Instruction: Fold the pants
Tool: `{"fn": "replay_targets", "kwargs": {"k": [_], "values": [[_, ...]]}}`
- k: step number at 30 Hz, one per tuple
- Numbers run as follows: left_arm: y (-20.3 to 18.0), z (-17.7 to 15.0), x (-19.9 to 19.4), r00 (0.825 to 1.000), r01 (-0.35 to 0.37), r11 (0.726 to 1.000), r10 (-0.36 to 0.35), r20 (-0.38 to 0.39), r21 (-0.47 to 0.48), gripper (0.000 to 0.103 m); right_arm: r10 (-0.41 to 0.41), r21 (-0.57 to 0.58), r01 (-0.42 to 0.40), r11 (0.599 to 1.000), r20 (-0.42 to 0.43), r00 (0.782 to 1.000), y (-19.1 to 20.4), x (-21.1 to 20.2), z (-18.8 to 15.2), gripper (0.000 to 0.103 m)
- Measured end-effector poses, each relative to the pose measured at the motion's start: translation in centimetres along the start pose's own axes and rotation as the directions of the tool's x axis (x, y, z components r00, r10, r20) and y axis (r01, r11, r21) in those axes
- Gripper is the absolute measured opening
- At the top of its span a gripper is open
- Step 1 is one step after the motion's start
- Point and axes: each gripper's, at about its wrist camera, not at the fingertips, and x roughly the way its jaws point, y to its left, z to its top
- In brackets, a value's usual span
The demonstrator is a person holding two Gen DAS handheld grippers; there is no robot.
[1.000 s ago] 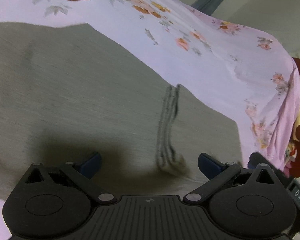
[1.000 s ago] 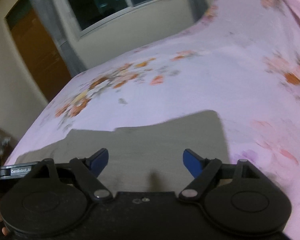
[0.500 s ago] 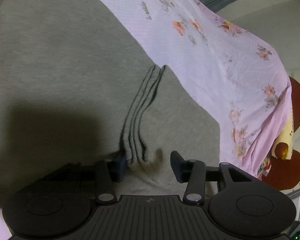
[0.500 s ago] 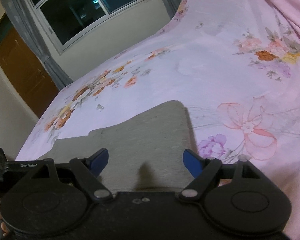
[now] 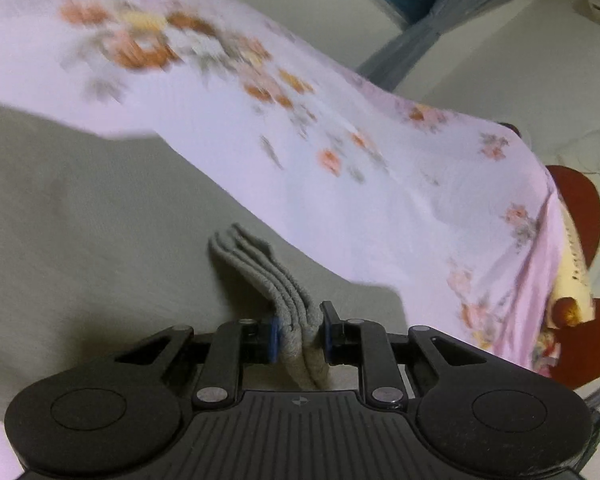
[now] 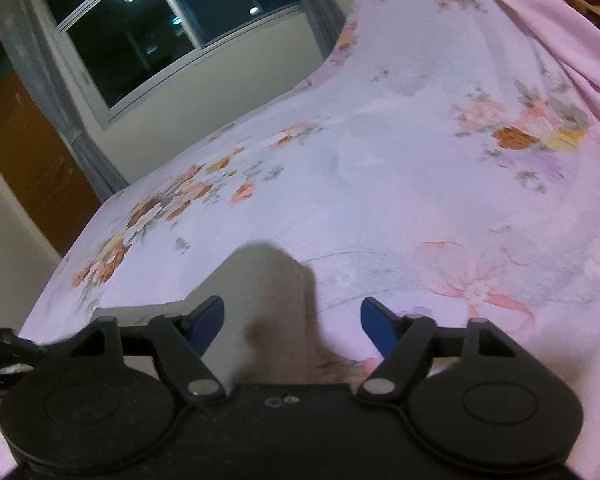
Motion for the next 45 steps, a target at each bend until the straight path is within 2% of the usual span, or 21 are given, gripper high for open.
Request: {"fn": "replay_targets", "kwargs": {"k": [3, 6, 8, 10, 11, 12, 14, 15, 18, 23, 24, 26, 27, 28, 29, 33, 35, 37, 38, 40, 45], "values": [[2.0, 0.2, -1.3, 0.997, -0.076, 0.996, 0.075, 0.013, 0.056, 0.02, 0.02, -0.065, -0.023, 0.998, -0.038, 0.999, 2.2, 1.1, -0.6, 0.063], [4.1, -1.1, 0.5, 0.985, -0.155, 0.982, 0.162, -0.06, 0.106, 0.021, 0.009, -0.177, -0.027, 0.984, -0.1, 0.995, 5.0, 2.7, -1.9, 0.059], [4.7, -2.3, 2.2, 0.971, -0.203, 0.967, 0.219, -0.097, 0.152, 0.026, -0.029, -0.255, -0.017, 0.967, -0.173, 0.985, 6.4, 4.5, -3.5, 0.057], [4.3, -2.2, 2.0, 0.969, -0.222, 0.958, 0.238, -0.07, 0.182, 0.028, -0.082, -0.343, 0.0, 0.939, -0.224, 0.971, 7.3, 5.9, -5.0, 0.059], [4.2, -1.9, 1.8, 0.967, -0.231, 0.957, 0.246, -0.07, 0.177, 0.038, -0.096, -0.383, 0.006, 0.924, -0.215, 0.972, 7.8, 5.9, -5.3, 0.059], [4.0, -1.4, 1.3, 0.964, -0.244, 0.954, 0.258, -0.061, 0.177, 0.052, -0.099, -0.396, 0.005, 0.918, -0.219, 0.971, 8.0, 5.8, -5.2, 0.06], [3.9, -0.8, -0.2, 0.956, -0.29, 0.939, 0.293, 0.013, 0.183, 0.062, -0.078, -0.372, -0.014, 0.928, -0.232, 0.97, 8.0, 5.6, -4.3, 0.059], [4.1, -1.0, -1.1, 0.953, -0.302, 0.935, 0.3, 0.041, 0.184, 0.063, -0.065, -0.36, -0.02, 0.933, -0.222, 0.973, 8.0, 5.5, -3.8, 0.06], [3.9, 0.2, -1.7, 0.958, -0.288, 0.938, 0.283, 0.054, 0.193, 0.063, -0.072, -0.372, 0.0, 0.928, -0.18, 0.981, 8.4, 6.0, -2.4, 0.064], [1.4, 1.4, 2.6, 0.961, -0.272, 0.923, 0.277, 0.02, 0.273, 0.063, -0.092, -0.409, 0.019, 0.912, -0.159, 0.983, 10.6, 9.2, -0.4, 0.064], [0.9, 1.3, 3.8, 0.957, -0.278, 0.915, 0.29, 0.001, 0.294, 0.063, -0.094, -0.407, 0.02, 0.913, -0.162, 0.982, 10.7, 9.8, -0.3, 0.063], [0.6, 1.2, 6.3, 0.938, -0.324, 0.886, 0.346, -0.008, 0.332, 0.064, -0.122, -0.413, 0.041, 0.91, -0.172, 0.978, 10.9, 11.3, -0.4, 0.063], [0.9, 1.1, 7.4, 0.925, -0.35, 0.87, 0.379, -0.016, 0.346, 0.074, -0.145, -0.432, 0.05, 0.9, -0.19, 0.971, 10.8, 12.0, -0.9, 0.063], [1.4, 0.9, 7.9, 0.924, -0.351, 0.871, 0.382, -0.024, 0.345, 0.076, -0.167, -0.46, 0.047, 0.886, -0.222, 0.961, 10.6, 12.9, -1.8, 0.064], [1.8, 0.9, 8.0, 0.929, -0.342, 0.878, 0.369, -0.02, 0.335, 0.077, -0.166, -0.475, 0.044, 0.879, -0.217, 0.962, 10.4, 13.0, -2.4, 0.064], [1.4, 0.0, 7.2, 0.926, -0.35, 0.865, 0.378, -0.007, 0.36, 0.077, -0.171, -0.466, 0.051, 0.883, -0.218, 0.961, 10.5, 12.4, -2.4, 0.064], [1.3, -0.7, 6.6, 0.925, -0.354, 0.861, 0.379, 0.002, 0.366, 0.077, -0.146, -0.459, 0.04, 0.888, -0.198, 0.969, 11.1, 11.1, -2.8, 0.065], [1.3, -1.7, 5.9, 0.924, -0.358, 0.855, 0.381, 0.014, 0.376, 0.077, -0.114, -0.448, 0.014, 0.894, -0.196, 0.974, 11.5, 9.9, -4.2, 0.07], [1.4, -1.9, 5.7, 0.924, -0.36, 0.853, 0.382, 0.018, 0.378, 0.078, -0.111, -0.459, 0.003, 0.888, -0.21, 0.971, 11.6, 9.7, -5.2, 0.071], [1.4, -2.7, 5.1, 0.923, -0.361, 0.848, 0.384, 0.02, 0.389, 0.078, -0.116, -0.496, 0.013, 0.868, -0.178, 0.977, 11.8, 8.8, -6.9, 0.071], [1.3, -4.0, 3.5, 0.921, -0.366, 0.841, 0.388, 0.027, 0.399, 0.078, -0.121, -0.473, 0.007, 0.881, -0.211, 0.97, 12.2, 7.9, -6.7, 0.071]]}}
